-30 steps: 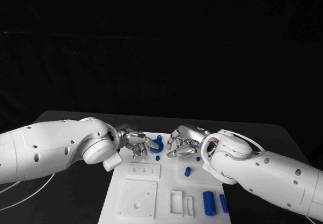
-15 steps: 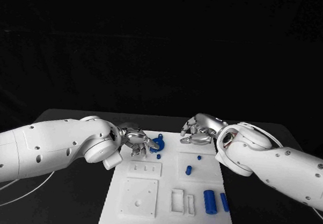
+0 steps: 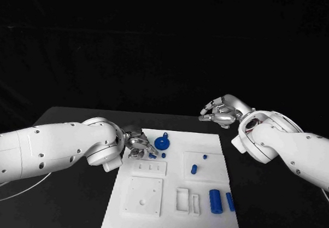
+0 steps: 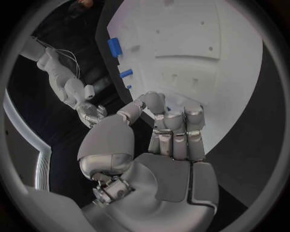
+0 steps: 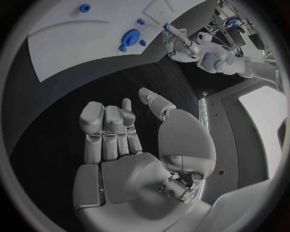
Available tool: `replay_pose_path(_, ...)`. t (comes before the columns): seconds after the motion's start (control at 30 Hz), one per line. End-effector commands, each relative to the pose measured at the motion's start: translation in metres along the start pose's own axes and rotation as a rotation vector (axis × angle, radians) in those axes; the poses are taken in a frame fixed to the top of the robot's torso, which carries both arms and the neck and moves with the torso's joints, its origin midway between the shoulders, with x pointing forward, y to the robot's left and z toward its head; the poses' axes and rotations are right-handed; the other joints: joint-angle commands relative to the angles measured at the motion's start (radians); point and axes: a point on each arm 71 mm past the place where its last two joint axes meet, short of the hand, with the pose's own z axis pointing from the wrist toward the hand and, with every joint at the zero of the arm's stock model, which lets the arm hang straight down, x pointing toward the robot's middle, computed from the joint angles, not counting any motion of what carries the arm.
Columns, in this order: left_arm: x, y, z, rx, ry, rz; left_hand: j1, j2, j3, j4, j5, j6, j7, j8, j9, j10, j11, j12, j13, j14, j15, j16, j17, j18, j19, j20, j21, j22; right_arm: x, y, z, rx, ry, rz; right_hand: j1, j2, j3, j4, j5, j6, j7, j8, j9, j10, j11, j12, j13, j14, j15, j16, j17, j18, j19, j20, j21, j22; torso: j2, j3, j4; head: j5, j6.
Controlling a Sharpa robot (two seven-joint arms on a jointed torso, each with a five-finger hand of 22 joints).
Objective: Assemble the parts on the task board
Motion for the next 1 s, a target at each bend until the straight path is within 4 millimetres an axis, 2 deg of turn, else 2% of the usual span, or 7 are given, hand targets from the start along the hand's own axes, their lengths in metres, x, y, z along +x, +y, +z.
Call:
replay_pose_path(0.03,0.004,0.001,0.0,-0.03,-0.008,0.083,0.007,0.006,0.001,-0.006,0.001,0.081,-0.065,-0.006,0.144,-0.002,-0.013,0.03,0.012,0.049,-0.046,0.017,-0.003,0.024,0.012,-0.095,0.012,0.003,-0.001,0.002,0.001,-0.008,-0.019,0.035,-0.005,-0.005,-0.001,0.002,0.007,-0.008,0.001,-0.007,0.001,-0.006,0.003,-0.005,-0.002,-0.006,0.004,-0.006,-0.002,0.154,-0.005,0.002,-0.006,-0.001,-0.001,0.0026,0.0022,0.003,-0.005)
replay_pose_path(0.13,0.007,0.002,0.0,-0.035,-0.011,0.109,0.005,0.007,0.003,-0.005,0.001,0.085,-0.067,-0.008,0.147,-0.009,-0.015,0.051,0.018,0.049,-0.048,0.029,-0.005,0.028,0.016,-0.095,0.017,0.004,-0.001,0.002,0.002,-0.007,-0.021,0.035,-0.005,-0.004,-0.002,0.002,0.008,-0.008,0.001,-0.006,0.001,-0.006,0.003,-0.006,-0.003,-0.007,0.004,-0.006,-0.002,0.154,-0.005,0.002,-0.007,-0.002,-0.003,0.0026,0.0031,0.004,-0.01)
replay_pose_path(0.27,0.008,0.003,0.001,-0.04,-0.024,0.131,0.001,0.009,0.004,-0.003,0.001,0.093,-0.07,-0.008,0.154,-0.015,-0.018,0.077,0.024,0.049,-0.051,0.045,-0.009,0.032,0.019,-0.094,0.023,0.006,-0.001,0.002,0.003,-0.006,-0.022,0.035,-0.005,-0.004,-0.002,0.002,0.009,-0.007,0.001,-0.006,0.001,-0.006,0.003,-0.006,-0.003,-0.006,0.004,-0.007,-0.002,0.154,-0.005,0.003,-0.007,-0.002,-0.004,0.0047,0.0038,0.007,-0.016)
replay_pose_path(0.6,0.017,0.011,0.005,-0.048,-0.046,0.172,-0.002,0.011,0.007,-0.001,0.002,0.101,-0.073,-0.007,0.16,-0.021,-0.02,0.101,0.027,0.048,-0.054,0.062,-0.014,0.036,0.021,-0.094,0.029,0.008,0.001,0.005,0.005,-0.01,-0.017,0.037,-0.002,-0.003,-0.003,0.001,0.016,-0.005,0.0,-0.006,0.003,-0.005,0.003,-0.008,-0.005,-0.006,0.004,-0.009,-0.003,0.154,-0.005,0.003,-0.009,-0.003,-0.002,0.003,0.0015,0.008,-0.022)
replay_pose_path(0.7,0.02,0.011,0.007,-0.049,-0.038,0.173,-0.003,0.011,0.008,-0.001,0.002,0.102,-0.073,-0.006,0.162,-0.022,-0.021,0.107,0.027,0.048,-0.055,0.066,-0.015,0.036,0.021,-0.094,0.03,0.009,0.002,0.006,0.005,-0.012,-0.015,0.037,-0.002,-0.003,-0.003,0.001,0.016,-0.005,0.0,-0.006,0.003,-0.005,0.003,-0.008,-0.005,-0.006,0.003,-0.009,-0.003,0.154,-0.005,0.003,-0.009,-0.003,-0.001,0.0027,0.0015,0.006,-0.024)
replay_pose_path(0.87,0.023,0.015,0.009,-0.056,-0.045,0.176,-0.007,0.011,0.008,0.002,0.002,0.107,-0.075,-0.004,0.165,-0.024,-0.022,0.12,0.028,0.047,-0.056,0.075,-0.017,0.037,0.02,-0.093,0.032,0.01,0.004,0.007,0.005,-0.003,0.0,0.063,0.0,-0.001,-0.003,0.0,0.018,-0.005,0.0,-0.005,0.004,-0.005,0.002,-0.008,-0.006,-0.006,0.003,-0.009,-0.003,0.154,-0.006,0.004,-0.009,-0.003,-0.002,0.0028,0.0018,-0.005,-0.03)
replay_pose_path(1.0,0.024,0.016,0.01,-0.053,-0.054,0.181,-0.008,0.012,0.009,0.003,0.002,0.108,-0.075,-0.004,0.166,-0.024,-0.022,0.124,0.028,0.046,-0.056,0.078,-0.018,0.038,0.02,-0.093,0.033,0.01,0.005,0.008,0.005,-0.003,0.006,0.069,0.003,0.002,-0.003,-0.003,0.018,-0.005,0.0,-0.006,0.005,-0.005,0.002,-0.009,-0.007,-0.006,0.003,-0.01,-0.003,0.154,-0.006,0.004,-0.01,-0.003,-0.001,0.0029,0.0015,-0.004,-0.03)
